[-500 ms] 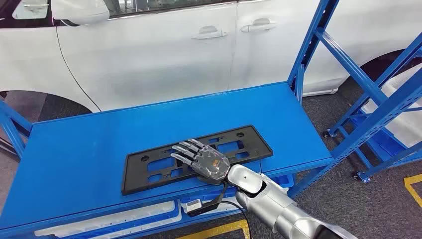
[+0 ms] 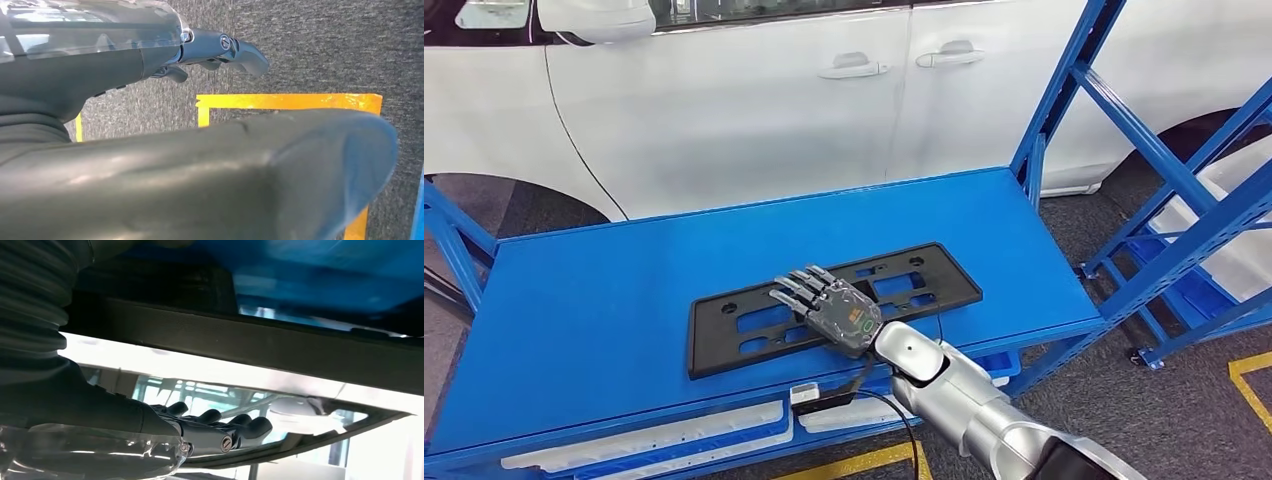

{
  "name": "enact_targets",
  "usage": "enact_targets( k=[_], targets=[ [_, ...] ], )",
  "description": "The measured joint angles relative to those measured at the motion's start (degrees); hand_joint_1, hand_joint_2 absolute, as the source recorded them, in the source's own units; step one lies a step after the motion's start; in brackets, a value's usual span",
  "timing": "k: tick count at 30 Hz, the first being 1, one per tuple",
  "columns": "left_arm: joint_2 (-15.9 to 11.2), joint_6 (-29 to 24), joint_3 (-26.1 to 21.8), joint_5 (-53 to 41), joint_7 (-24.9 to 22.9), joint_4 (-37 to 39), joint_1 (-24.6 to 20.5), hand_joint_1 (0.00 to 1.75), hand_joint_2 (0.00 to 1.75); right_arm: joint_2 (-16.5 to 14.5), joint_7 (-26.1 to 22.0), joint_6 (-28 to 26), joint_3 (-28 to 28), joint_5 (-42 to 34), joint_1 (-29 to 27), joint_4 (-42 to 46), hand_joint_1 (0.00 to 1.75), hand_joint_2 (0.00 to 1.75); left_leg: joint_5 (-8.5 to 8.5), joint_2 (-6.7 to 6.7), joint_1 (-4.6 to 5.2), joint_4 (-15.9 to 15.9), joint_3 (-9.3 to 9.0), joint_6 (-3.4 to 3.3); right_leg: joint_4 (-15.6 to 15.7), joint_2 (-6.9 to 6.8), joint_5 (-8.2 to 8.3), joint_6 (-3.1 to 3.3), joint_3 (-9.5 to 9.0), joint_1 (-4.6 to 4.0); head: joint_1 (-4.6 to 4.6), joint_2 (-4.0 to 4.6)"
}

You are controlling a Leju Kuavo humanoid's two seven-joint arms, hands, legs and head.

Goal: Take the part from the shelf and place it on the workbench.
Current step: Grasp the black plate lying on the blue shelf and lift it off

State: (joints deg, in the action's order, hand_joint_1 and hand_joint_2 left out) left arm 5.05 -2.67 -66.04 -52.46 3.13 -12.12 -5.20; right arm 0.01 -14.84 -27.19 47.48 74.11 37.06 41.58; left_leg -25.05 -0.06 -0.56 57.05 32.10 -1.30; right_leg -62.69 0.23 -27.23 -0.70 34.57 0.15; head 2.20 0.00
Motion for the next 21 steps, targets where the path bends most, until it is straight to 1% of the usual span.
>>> enact_targets(
  k=[1, 2, 3, 4, 5, 6, 7, 8, 9, 10, 11, 12, 13, 14, 15, 16, 17, 18, 20, 21],
  targets=[
    [0.0, 0.0, 0.0, 0.0, 0.0, 0.0, 0.0, 0.00, 0.00, -0.5, 0.3, -0.5, -0.2, 0.0, 0.7, -1.3, 0.38, 1.75, 0.00, 0.05, 0.10, 0.0, 0.02, 0.23, 3.3, -0.05, 1.07, 0.36, -1.50, -0.16, 0.00, 0.00],
    [0.1, 0.0, 0.0, -0.1, 0.0, 0.0, 0.0, 0.00, 0.00, -0.9, 0.5, -1.0, -0.4, -0.1, 1.4, -2.5, 0.81, 1.75, 0.01, 0.08, 0.15, 0.1, 0.10, 0.52, 5.1, -0.08, 1.47, 0.64, -2.27, -0.34, 0.00, 0.00],
    [0.1, -0.1, 0.0, -0.1, 0.0, 0.0, -0.1, 0.00, 0.00, -1.3, 0.6, -1.4, -0.6, -0.1, 2.0, -3.7, 1.24, 1.75, 0.06, 0.10, 0.18, 0.1, 0.17, 0.87, 5.6, -0.10, 1.40, 0.84, -2.37, -0.51, 0.00, 0.00],
    [0.1, -0.1, 0.0, -0.1, 0.0, 0.0, -0.1, 0.00, 0.00, -1.6, 0.7, -1.5, -0.8, 0.1, 2.4, -4.6, 1.64, 1.75, 0.14, 0.10, 0.14, 0.0, 0.18, 1.22, 5.7, -0.11, 1.56, 1.09, -2.30, -0.49, 0.01, 0.00],
    [0.1, -0.2, 0.0, 0.0, 0.1, 0.0, -0.1, 0.00, 0.00, -1.8, 1.0, -1.5, -1.0, 0.4, 2.8, -5.4, 1.74, 1.75, 0.03, 0.10, 0.07, 0.1, 0.22, 1.52, 6.0, -0.14, 1.77, 1.35, -2.38, -0.38, 0.01, 0.00],
    [0.0, -0.2, 0.0, 0.1, 0.1, 0.0, 0.0, 0.00, 0.00, -2.0, 1.3, -1.2, -1.0, 0.9, 3.2, -6.0, 1.75, 1.75, -0.50, 0.11, 0.05, 0.7, 0.51, 1.81, 6.3, -0.17, 2.02, 1.69, -2.50, -0.23, 0.01, 0.00],
    [0.0, -0.2, 0.0, 0.2, 0.3, 0.0, 0.0, 0.00, 0.00, -2.2, 1.8, -1.0, -1.0, 1.3, 3.6, -6.7, 1.75, 1.75, -1.68, 0.12, 0.03, 2.5, 1.33, 2.06, 6.7, -0.21, 2.28, 1.99, -2.57, -0.06, 0.01, 0.00],
    [-0.1, -0.3, 0.0, 0.2, 0.4, 0.0, 0.0, 0.00, 0.00, -2.4, 2.1, -0.8, -1.0, 1.7, 3.9, -7.4, 1.75, 1.75, -3.44, 0.13, -0.05, 5.6, 2.75, 2.25, 6.9, -0.25, 2.45, 2.17, -2.60, 0.01, 0.01, 0.00],
    [-0.1, -0.3, 0.0, 0.2, 0.5, 0.0, 0.0, 0.00, 0.00, -2.5, 2.4, -0.7, -1.0, 1.9, 4.1, -8.1, 1.75, 1.75, -5.43, 0.12, -0.08, 9.5, 4.62, 2.44, 6.9, -0.25, 2.51, 2.31, -2.52, -0.02, 0.01, 0.00],
    [-0.1, -0.3, 0.0, 0.2, 0.5, 0.0, 0.0, 0.00, 0.00, -2.6, 2.6, -0.7, -1.0, 2.0, 4.2, -8.7, 1.75, 1.75, -7.04, 0.12, -0.14, 13.5, 6.51, 2.61, 6.9, -0.26, 2.53, 2.35, -2.43, -0.07, 0.01, 0.00],
    [-0.1, -0.3, 0.0, 0.2, 0.6, 0.0, 0.1, 0.00, 0.00, -2.7, 2.6, -0.7, -1.0, 2.1, 4.2, -9.2, 1.75, 1.75, -7.70, 0.11, -0.17, 16.1, 7.80, 2.74, 6.8, -0.26, 2.51, 2.34, -2.40, -0.10, 0.01, 0.00],
    [-0.2, -0.3, 0.0, 0.2, 0.6, 0.0, 0.2, 0.00, 0.00, -2.7, 2.6, -0.7, -1.0, 2.1, 4.2, -9.6, 1.75, 1.75, -7.18, 0.10, -0.18, 16.5, 8.08, 2.82, 6.8, -0.24, 2.48, 2.30, -2.41, -0.10, 0.01, 0.00],
    [-0.2, -0.3, 0.0, 0.2, 0.6, 0.0, 0.2, 0.00, 0.00, -2.7, 2.6, -0.7, -1.0, 2.1, 4.2, -10.0, 1.75, 1.75, -5.61, 0.10, -0.20, 14.6, 7.22, 2.83, 6.7, -0.22, 2.42, 2.21, -2.44, -0.08, 0.01, 0.00],
    [-0.3, -0.3, 0.0, 0.2, 0.6, 0.0, 0.2, 0.00, 0.00, -2.7, 2.7, -0.7, -1.0, 2.1, 4.2, -10.3, 1.74, 1.75, -3.40, 0.08, -0.23, 10.7, 5.39, 2.80, 6.5, -0.20, 2.30, 2.07, -2.46, -0.04, 0.01, 0.00],
    [-0.3, -0.3, 0.0, 0.2, 0.6, 0.0, 0.2, 0.00, 0.00, -2.7, 2.7, -0.7, -1.0, 2.1, 4.3, -10.5, 1.72, 1.75, -1.71, 0.08, -0.22, 6.5, 3.38, 2.69, 6.2, -0.17, 2.13, 1.86, -2.41, -0.09, 0.01, 0.00],
    [-0.3, -0.3, 0.0, 0.2, 0.6, 0.0, 0.1, 0.00, 0.00, -2.7, 2.7, -0.7, -1.1, 2.1, 4.4, -10.7, 1.71, 1.75, -0.54, 0.12, -0.18, 3.1, 1.82, 2.41, 5.9, -0.10, 1.96, 1.60, -2.28, -0.19, 0.01, 0.00],
    [-0.3, -0.3, 0.0, 0.2, 0.6, 0.0, 0.1, 0.00, 0.00, -2.7, 2.7, -0.8, -1.1, 2.1, 4.5, -10.9, 1.70, 1.75, -0.06, 0.16, -0.13, 1.1, 0.93, 2.09, 5.7, -0.03, 1.85, 1.35, -2.12, -0.30, 0.01, 0.00],
    [-0.3, -0.3, 0.0, 0.2, 0.6, 0.0, 0.1, 0.00, 0.00, -2.7, 2.8, -0.8, -1.1, 2.1, 4.6, -11.1, 1.71, 1.75, -0.15, 0.20, -0.05, 0.5, 0.73, 1.71, 5.6, 0.04, 1.82, 1.08, -1.98, -0.40, 0.01, 0.00],
    [-0.3, -0.3, 0.0, 0.2, 0.7, 0.0, 0.1, 0.00, 0.00, -2.7, 3.3, -0.8, -1.1, 2.1, 4.9, -11.3, 1.72, 1.75, 0.06, 0.19, -0.05, 0.4, 0.79, 0.93, 5.5, 0.10, 1.76, 0.52, -1.88, -0.37, 0.01, 0.00],
    [-0.4, -0.3, 0.0, 0.2, 0.7, 0.0, 0.1, 0.00, 0.00, -2.7, 3.5, -0.8, -1.3, 2.1, 5.0, -11.5, 1.74, 1.75, 0.18, 0.15, -0.11, 0.3, 0.76, 0.58, 5.0, 0.09, 1.31, 0.19, -1.69, -0.31, 0.01, 0.00]
  ],
)
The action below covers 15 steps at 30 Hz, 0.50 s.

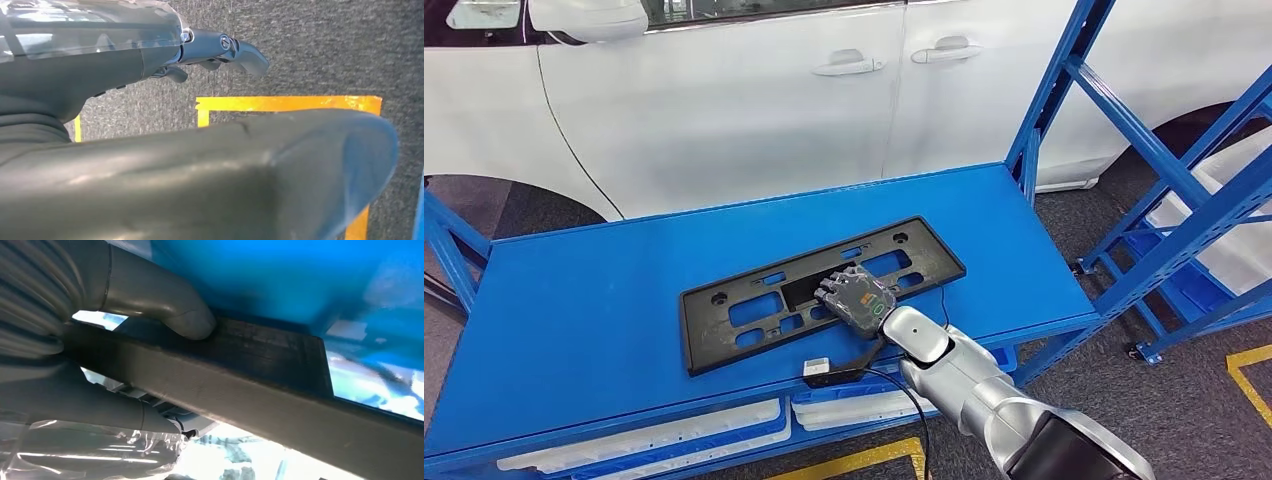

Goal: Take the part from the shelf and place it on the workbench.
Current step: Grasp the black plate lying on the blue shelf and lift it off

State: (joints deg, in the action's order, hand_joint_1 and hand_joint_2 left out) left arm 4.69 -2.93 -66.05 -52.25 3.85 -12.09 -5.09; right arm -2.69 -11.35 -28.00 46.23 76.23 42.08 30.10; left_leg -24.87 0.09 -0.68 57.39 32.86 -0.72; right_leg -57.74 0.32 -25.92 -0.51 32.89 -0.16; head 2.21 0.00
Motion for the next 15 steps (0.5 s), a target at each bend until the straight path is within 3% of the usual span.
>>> enact_targets(
  k=[2, 4, 6, 7, 10, 12, 14, 15],
  targets=[
    [-0.1, 0.2, 0.0, 0.0, 0.1, 0.0, 0.0, 0.00, 0.00, 0.0, 0.2, 0.0, -0.3, 0.0, 0.2, -0.3, 1.75, 1.75, 0.21, -0.11, -0.16, -0.2, 0.03, -0.56, -4.2, -0.04, -2.66, -0.63, 1.92, 0.20, 0.00, 0.00],
    [-0.2, 0.5, 0.0, -0.1, 0.3, 0.0, -0.1, 0.00, 0.00, 0.1, 0.2, 0.0, -0.5, -0.1, 0.2, -0.7, 1.75, 1.75, 0.25, -0.16, -0.09, -0.2, 0.23, -0.79, -12.0, -0.07, -6.31, -1.07, 5.68, 0.43, 0.00, 0.00],
    [-0.3, 0.8, 0.0, -0.2, 0.4, 0.0, 0.0, 0.00, 0.00, 0.1, 0.1, 0.0, -0.6, -0.2, 0.2, -1.1, 1.75, 1.75, 0.26, -0.15, -0.03, -0.1, 0.30, -0.83, -16.4, -0.08, -7.18, -1.18, 7.93, 0.53, 0.00, 0.00],
    [-0.3, 0.9, 0.0, -0.3, 0.4, 0.0, 0.0, 0.00, 0.00, 0.1, 0.0, 0.0, -0.7, -0.2, 0.2, -1.2, 1.75, 1.75, 0.25, -0.11, -0.02, -0.1, 0.25, -0.81, -15.2, -0.08, -5.95, -1.08, 7.43, 0.53, 0.00, 0.00],
    [-0.4, 1.2, 0.0, -0.4, 0.7, 0.0, -0.1, 0.00, 0.00, 0.2, -0.2, -0.1, -0.9, -0.2, 0.4, -1.4, 1.75, 1.75, 0.14, 0.05, 0.11, -0.1, -0.03, -0.53, -3.4, -0.13, -0.29, -0.12, 1.67, 0.26, 0.00, 0.00],
    [-0.4, 1.2, 0.0, -0.3, 0.9, 0.0, -0.1, 0.00, 0.00, 0.2, -0.3, -0.2, -0.9, -0.2, 0.5, -1.4, 1.75, 1.75, 0.13, 0.11, 0.14, -0.1, 0.03, -0.01, 0.5, -0.19, 0.66, 0.46, -0.04, -0.13, 0.00, 0.00],
    [-0.4, 1.3, 0.0, -0.3, 1.3, 0.0, -0.1, 0.00, 0.00, 0.2, -0.4, -0.2, -1.0, -0.2, 0.5, -1.4, 1.75, 1.75, 0.21, 0.14, 0.13, -0.3, -0.01, 0.67, 0.9, -0.18, 0.75, 0.89, -0.07, -0.25, 0.00, 0.00],
    [-0.4, 1.4, 0.0, -0.4, 1.7, 0.0, -0.1, 0.00, 0.44, 0.2, -0.6, -0.2, -1.1, -0.2, 0.5, -1.3, 1.75, 1.75, 0.04, 0.13, 0.11, -0.1, -0.02, 0.95, 1.2, -0.22, 0.93, 1.14, -0.26, -0.14, 0.00, 0.00]
  ],
)
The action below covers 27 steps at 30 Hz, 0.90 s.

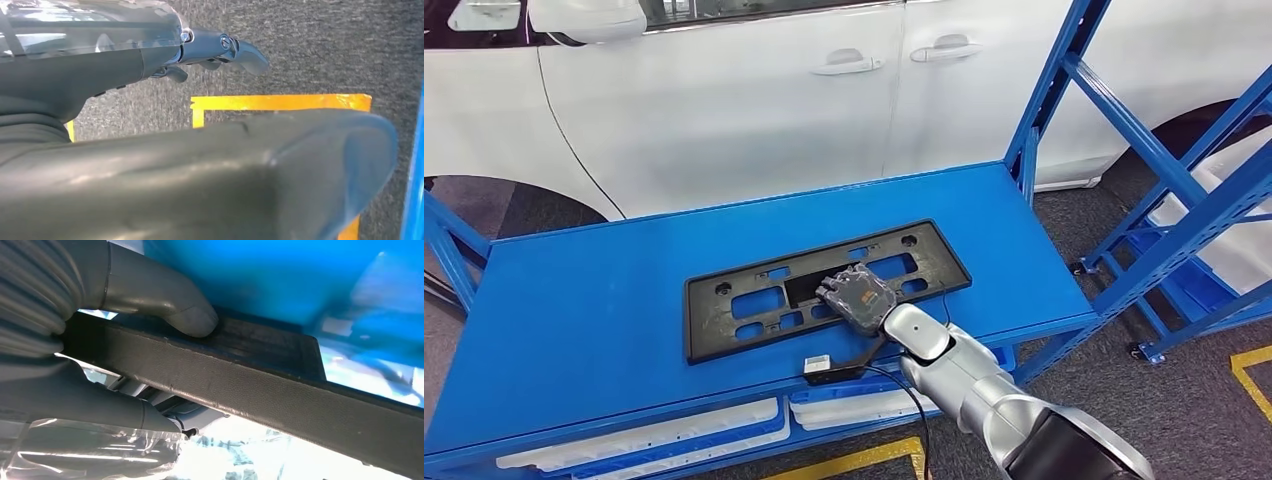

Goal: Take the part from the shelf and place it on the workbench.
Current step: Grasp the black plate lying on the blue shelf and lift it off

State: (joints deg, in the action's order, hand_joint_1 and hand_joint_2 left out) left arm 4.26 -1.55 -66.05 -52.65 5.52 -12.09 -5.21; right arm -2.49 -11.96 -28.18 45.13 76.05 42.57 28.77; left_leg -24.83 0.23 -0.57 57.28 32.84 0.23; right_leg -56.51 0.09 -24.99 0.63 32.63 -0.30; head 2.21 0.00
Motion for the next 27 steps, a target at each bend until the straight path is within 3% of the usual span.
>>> enact_targets(
  k=[2, 3, 5, 6, 7, 9, 11, 14, 16, 17, 19, 20, 21, 22, 23, 25, 27],
  targets=[
    [-0.1, 0.3, 0.0, -0.3, 1.5, 0.0, 0.0, 0.00, 1.31, 0.1, -0.3, 0.1, -0.3, 0.0, 0.0, 0.1, 1.75, 1.75, -1.93, -0.03, -0.03, 2.8, 1.16, 0.55, 0.8, -0.17, 0.41, 0.56, -0.42, 0.36, 0.00, 0.00],
    [-0.1, 0.6, 0.1, -0.5, 2.5, 0.0, 0.0, 0.00, 1.75, 0.3, -0.4, 0.1, -0.4, -0.1, 0.0, 0.2, 1.75, 1.75, -3.71, -0.04, -0.15, 6.0, 2.63, 0.74, 0.9, -0.26, 0.50, 0.71, -0.50, 0.41, 0.00, 0.00],
    [-0.1, 0.8, 0.2, -0.7, 4.2, 0.0, 0.1, 0.00, 1.75, 0.5, -0.5, -0.4, -0.8, -0.3, -0.4, 0.4, 1.75, 1.75, -7.05, -0.07, -0.28, 13.7, 6.26, 1.16, 0.9, -0.29, 0.51, 0.85, -0.41, 0.41, 0.00, 0.00],
    [-0.1, 0.9, 0.2, -0.7, 4.7, 0.0, 0.2, 0.00, 1.75, 0.7, -0.6, -0.9, -1.1, -0.6, -0.6, 0.6, 1.75, 1.75, -7.48, -0.07, -0.36, 16.0, 7.35, 1.35, 0.8, -0.27, 0.48, 0.82, -0.40, 0.42, 0.00, 0.00],
    [-0.2, 0.9, 0.2, -0.7, 4.9, 0.0, 0.2, 0.00, 1.75, 0.9, -0.9, -1.3, -1.4, -1.0, -0.7, 0.9, 1.75, 1.75, -6.78, -0.07, -0.47, 16.0, 7.40, 1.51, 0.7, -0.25, 0.42, 0.74, -0.39, 0.47, 0.00, 0.00],
    [-0.4, 1.3, 0.2, -0.4, 4.9, 0.0, 0.2, 0.00, 1.75, 1.5, -2.1, -1.7, -2.4, -3.1, -1.2, 2.6, 1.75, 1.75, -2.95, -0.12, -0.85, 9.6, 4.37, 1.78, 0.1, -0.15, 0.07, 0.32, -0.35, 0.63, 0.00, 0.00],
    [-0.5, 2.6, 0.2, 0.1, 4.9, 0.0, 0.1, 0.00, 1.75, 2.5, -5.0, -1.6, -4.4, -8.5, -2.0, 6.6, 1.75, 1.75, -0.67, 0.00, -1.00, 3.0, 1.21, 1.56, -0.8, 0.02, -0.42, -0.33, 0.06, 0.50, -0.01, 0.00],
    [-0.6, 5.4, -0.1, 1.3, 3.7, 0.0, 0.2, 0.00, 1.75, 4.4, -14.5, 1.9, -9.0, -25.9, -4.5, 17.4, 1.75, 1.75, -0.66, 0.22, -0.88, 1.5, 0.68, 0.14, -1.4, 0.23, -0.61, -1.06, 0.50, 0.26, -0.01, 0.00],
    [-0.6, 6.7, -0.8, 2.4, 2.0, 0.0, 0.2, 0.00, 1.75, 6.0, -21.7, 9.1, -12.6, -44.0, -7.6, 28.6, 1.75, 1.75, -0.57, 0.26, -0.87, 1.4, 0.67, -0.62, -2.3, 0.19, -1.50, -1.60, 0.78, 0.46, -0.01, 0.00],
    [-0.6, 6.9, -1.2, 2.9, 1.2, 0.0, 0.3, 0.00, 1.75, 6.6, -24.4, 14.1, -14.5, -53.8, -9.3, 35.0, 1.75, 1.75, -0.51, 0.30, -0.92, 1.4, 0.72, -0.95, -4.2, 0.15, -2.88, -1.88, 1.62, 0.57, -0.02, 0.00],
    [-0.7, 6.7, -2.0, 3.6, 0.2, 0.0, 0.3, 0.00, 1.75, 7.1, -27.0, 25.2, -18.5, -72.0, -12.1, 47.8, 1.75, 1.75, -0.49, 0.36, -0.85, 1.3, 0.94, -1.32, -11.4, 0.09, -6.96, -2.26, 5.03, 0.66, -0.02, 0.00],
    [-0.7, 6.6, -2.3, 3.8, 0.0, 0.0, 0.4, 0.00, 1.75, 6.9, -27.3, 30.0, -20.3, -78.4, -13.3, 53.6, 1.75, 1.75, -0.51, 0.36, -0.78, 1.4, 1.03, -1.39, -15.5, 0.09, -8.64, -2.33, 7.00, 0.66, -0.02, 0.00],
    [-0.7, 6.4, -2.7, 3.9, 0.1, 0.0, 0.5, 0.00, 1.75, 6.4, -27.4, 34.2, -22.0, -82.3, -14.5, 59.1, 1.75, 1.75, -0.54, 0.38, -0.71, 1.4, 1.04, -1.45, -18.3, 0.09, -9.34, -2.30, 8.36, 0.66, -0.02, 0.00],
    [-0.7, 6.3, -2.9, 4.0, 0.2, 0.0, 0.5, 0.00, 1.75, 5.9, -27.4, 37.4, -23.5, -83.6, -15.7, 64.2, 1.75, 1.75, -0.60, 0.43, -0.65, 1.4, 0.99, -1.47, -19.0, 0.09, -8.85, -2.17, 8.73, 0.65, -0.02, 0.00],
    [-0.7, 6.3, -3.0, 4.0, 0.5, 0.0, 0.6, 0.00, 1.75, 5.3, -27.3, 39.7, -24.5, -83.2, -16.7, 68.8, 1.75, 1.75, -0.69, 0.49, -0.59, 1.4, 0.86, -1.47, -17.3, 0.09, -7.27, -1.94, 7.98, 0.63, -0.02, 0.00],
    [-0.7, 6.3, -3.2, 4.0, 1.3, 0.0, 0.5, 0.00, 1.75, 4.6, -27.3, 42.0, -25.4, -80.9, -18.0, 75.7, 1.75, 1.75, -0.90, 0.56, -0.47, 1.4, 0.52, -1.28, -9.1, 0.08, -2.97, -1.26, 4.23, 0.46, -0.01, 0.00],
    [-0.7, 6.4, -3.5, 3.9, 2.0, 0.0, 0.3, 0.00, 1.75, 4.1, -27.3, 43.0, -25.5, -80.4, -19.0, 80.2, 1.75, 1.75, -1.06, 0.62, -0.33, 1.4, 0.46, -0.87, -2.9, 0.07, -0.92, -0.81, 1.53, 0.10, -0.01, 0.00]
  ],
)
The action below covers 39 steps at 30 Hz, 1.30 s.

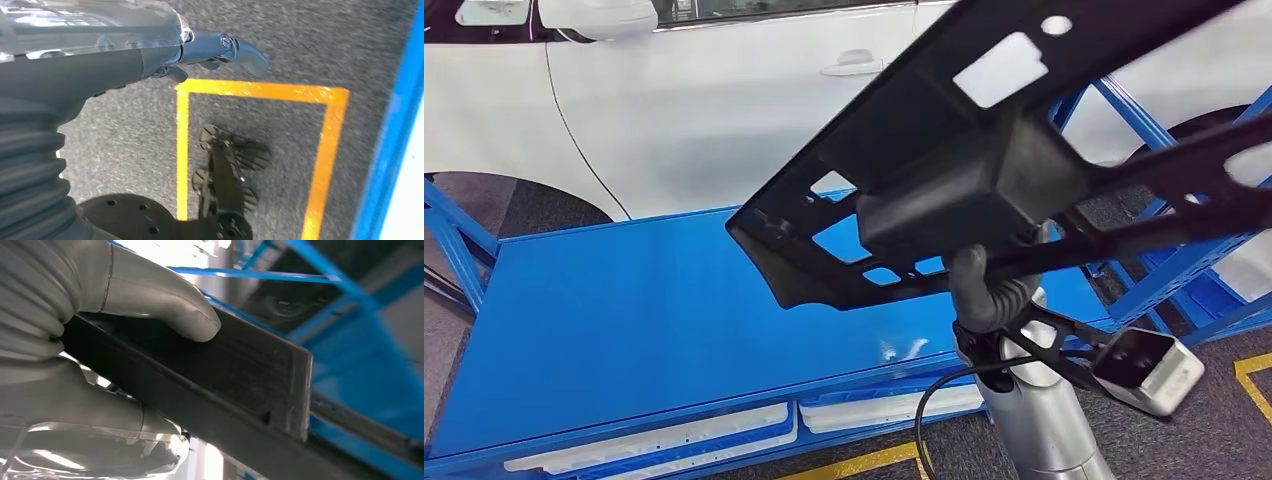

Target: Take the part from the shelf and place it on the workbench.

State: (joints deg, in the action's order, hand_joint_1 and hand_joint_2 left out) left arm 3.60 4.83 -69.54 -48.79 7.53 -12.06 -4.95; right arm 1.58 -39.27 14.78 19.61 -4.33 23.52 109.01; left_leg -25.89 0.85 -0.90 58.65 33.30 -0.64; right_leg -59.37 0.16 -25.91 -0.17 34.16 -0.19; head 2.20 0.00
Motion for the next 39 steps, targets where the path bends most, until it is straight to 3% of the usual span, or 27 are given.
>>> enact_targets(
  k=[3, 5, 8, 9, 10, 11, 13, 15, 19, 21, 23, 25, 26, 27, 29, 30, 32, 34, 35, 36, 39],
  targets=[
    [0.0, 0.0, -0.3, -0.3, 1.0, 0.0, -0.1, 0.00, 1.75, -0.3, 0.0, 0.8, -0.2, -0.2, -1.7, 4.1, 1.75, 1.75, 0.01, -0.01, 0.08, -0.4, -0.09, 0.93, 1.3, 0.12, 0.11, 0.49, -0.40, -0.11, 0.01, 0.00],
    [0.0, 0.1, -0.4, -0.4, 1.3, 0.0, -0.2, 0.00, 1.75, -0.3, 0.0, 0.6, -0.1, -0.2, -2.7, 5.2, 1.75, 1.75, -1.19, -0.17, 0.17, 0.8, 0.22, 1.45, 2.1, 0.10, 0.47, 1.04, -0.88, 0.26, 0.01, 0.00],
    [0.1, -0.2, -0.5, -0.7, 1.3, 0.0, -0.3, 0.00, 1.75, -0.4, 0.1, 1.1, 0.4, -0.1, -4.1, 5.7, 1.75, 1.75, -6.61, -0.43, 0.13, 10.5, 4.38, 1.88, 2.4, -0.16, 0.77, 1.58, -1.13, 0.32, 0.01, 0.00],
    [0.1, -0.3, -0.5, -0.8, 1.3, 0.0, -0.3, 0.00, 1.75, -0.4, 0.1, 1.6, 0.7, 0.4, -4.6, 5.5, 1.75, 1.75, -7.92, -0.45, 0.11, 13.7, 5.85, 1.97, 2.3, -0.21, 0.81, 1.65, -1.02, 0.22, 0.01, 0.00],
    [0.1, -0.5, -0.5, -1.0, 1.3, 0.0, -0.3, 0.00, 1.75, -0.4, 0.1, 2.2, 0.9, 1.1, -5.1, 5.3, 1.75, 1.75, -8.15, -0.45, 0.11, 15.2, 6.45, 1.99, 2.2, -0.21, 0.83, 1.68, -0.89, 0.12, 0.01, 0.00],
    [0.1, -0.6, -0.5, -1.1, 1.3, 0.0, -0.3, 0.00, 1.75, -0.4, 0.1, 2.6, 1.3, 2.0, -5.6, 4.8, 1.75, 1.75, -7.31, -0.45, 0.12, 14.5, 5.97, 1.94, 2.1, -0.18, 0.84, 1.70, -0.78, 0.04, 0.01, 0.00],
    [0.0, -0.7, -0.5, -1.5, 1.2, 0.0, -0.5, 0.00, 1.75, -0.4, 0.1, 2.8, 2.4, 4.0, -6.2, 3.6, 1.75, 1.75, -3.61, -0.46, 0.17, 7.2, 2.13, 1.49, 1.9, -0.11, 0.83, 1.68, -0.67, -0.08, 0.01, 0.00],
    [0.0, -0.7, -0.4, -1.7, 1.1, 0.0, -0.8, 0.00, 1.75, -0.3, 0.1, 1.7, 3.9, 6.1, -6.4, 2.2, 1.75, 1.75, -1.20, -0.46, 0.38, 0.7, -1.15, 0.95, 1.6, -0.08, 0.90, 1.44, -0.46, -0.34, 0.01, 0.00],
    [0.0, -0.9, -0.4, -2.0, 0.8, 0.0, -1.0, 0.00, 1.75, -0.2, 0.1, -1.1, 7.6, 7.7, -6.5, -0.8, 1.75, 1.75, 0.00, -0.50, 0.49, -1.0, -1.36, -0.11, 1.3, -0.02, 1.11, 0.27, 0.10, -0.36, 0.01, 0.00],
    [0.0, -0.9, -0.4, -2.0, 0.6, 0.0, -1.1, 0.00, 1.75, 0.0, 0.1, -1.4, 8.9, 7.2, -6.5, -1.9, 1.75, 1.75, 0.82, -0.64, 0.20, -1.5, -0.91, -0.76, -1.3, 0.02, -1.47, -0.39, 1.12, -0.19, 0.00, 0.00],
    [0.0, -0.9, -0.4, -2.0, 0.4, 0.0, -1.2, 0.00, 1.75, 0.2, 0.1, -1.5, 9.9, 6.6, -6.5, -3.0, 1.75, 1.75, 1.55, -0.75, 0.18, -1.5, 0.06, -1.02, -8.5, 0.00, -6.44, -1.04, 3.71, 0.26, 0.00, 0.00],
    [0.0, -1.0, -0.4, -2.0, 0.3, 0.0, -1.1, 0.00, 1.75, 0.4, 0.1, -1.5, 10.6, 6.4, -6.5, -4.1, 1.75, 1.75, 2.31, -0.80, 0.19, -1.4, 1.23, -0.93, -14.6, -0.02, -9.37, -1.51, 5.39, 0.65, 0.00, 0.00],
    [0.0, -1.0, -0.4, -1.9, 0.2, 0.0, -1.1, 0.00, 1.75, 0.5, 0.1, -1.5, 10.9, 6.3, -6.5, -4.5, 1.75, 1.75, 2.67, -0.82, 0.19, -1.3, 1.78, -0.83, -14.5, -0.04, -9.08, -1.63, 4.62, 0.80, 0.00, 0.00],
    [0.0, -1.1, -0.5, -1.8, 0.1, 0.0, -1.1, 0.00, 1.75, 0.6, 0.1, -1.4, 11.2, 6.1, -6.5, -4.9, 1.75, 1.75, 3.00, -0.82, 0.17, -1.1, 2.29, -0.69, -11.9, -0.07, -7.82, -1.64, 2.56, 0.92, 0.00, 0.00],
    [0.0, -1.2, -0.5, -1.6, -0.3, 0.0, -1.1, 0.00, 1.75, 0.6, 0.1, -1.4, 11.7, 5.4, -6.2, -5.4, 1.75, 1.75, 3.61, -0.77, 0.19, -0.9, 3.12, -0.29, -3.4, -0.11, -5.27, -1.38, -3.09, 0.98, 0.00, 0.00],
    [0.0, -1.3, -0.5, -1.5, -0.5, 0.0, -1.1, 0.00, 1.75, 0.6, 0.1, -1.4, 12.0, 5.1, -6.1, -5.6, 1.75, 1.75, 3.94, -0.74, 0.21, -0.8, 3.35, 0.02, -0.2, -0.07, -4.37, -1.12, -5.03, 0.81, 0.00, 0.00],
    [0.0, -1.4, -0.5, -1.4, -0.8, 0.0, -1.1, 0.00, 1.75, 0.6, 0.1, -1.7, 12.3, 4.5, -5.9, -5.9, 1.75, 1.75, 4.70, -0.72, 0.19, -0.9, 3.55, 0.77, 2.2, 0.02, -3.92, -0.56, -6.07, 0.41, 0.01, 0.00],
    [-0.1, -1.5, -0.6, -1.2, -1.0, 0.0, -0.9, 0.00, 1.75, 0.6, 0.1, -2.1, 12.6, 4.1, -5.8, -6.0, 1.75, 1.75, 5.35, -0.70, 0.14, -1.2, 3.78, 1.57, 2.4, -0.04, -2.91, 0.25, -5.39, 0.40, 0.01, 0.00],
    [-0.1, -1.5, -0.6, -1.2, -1.1, 0.0, -0.8, 0.00, 1.75, 0.6, 0.1, -2.4, 12.7, 4.0, -5.8, -6.0, 1.75, 1.75, 4.66, -0.68, 0.10, -0.8, 4.20, 1.85, 2.6, -0.12, -2.31, 0.77, -4.91, 0.49, 0.01, 0.00],
    [-0.2, -1.5, -0.7, -1.1, -1.2, 0.0, -0.7, 0.00, 1.75, 0.6, 0.1, -2.7, 12.8, 4.0, -5.8, -6.0, 1.75, 1.75, 2.88, -0.66, 0.07, 0.7, 4.84, 2.07, 2.9, -0.21, -1.59, 1.25, -4.33, 0.60, 0.01, 0.00],
    [-0.2, -1.4, -0.8, -0.9, -1.5, 0.0, -0.4, 0.00, 1.75, 0.6, 0.1, -3.3, 12.9, 3.9, -6.0, -6.0, 1.75, 1.75, -5.44, -0.67, -0.08, 11.0, 7.57, 2.46, 3.0, -0.34, 0.33, 1.97, -2.09, 0.38, 0.01, 0.00]
  ],
)
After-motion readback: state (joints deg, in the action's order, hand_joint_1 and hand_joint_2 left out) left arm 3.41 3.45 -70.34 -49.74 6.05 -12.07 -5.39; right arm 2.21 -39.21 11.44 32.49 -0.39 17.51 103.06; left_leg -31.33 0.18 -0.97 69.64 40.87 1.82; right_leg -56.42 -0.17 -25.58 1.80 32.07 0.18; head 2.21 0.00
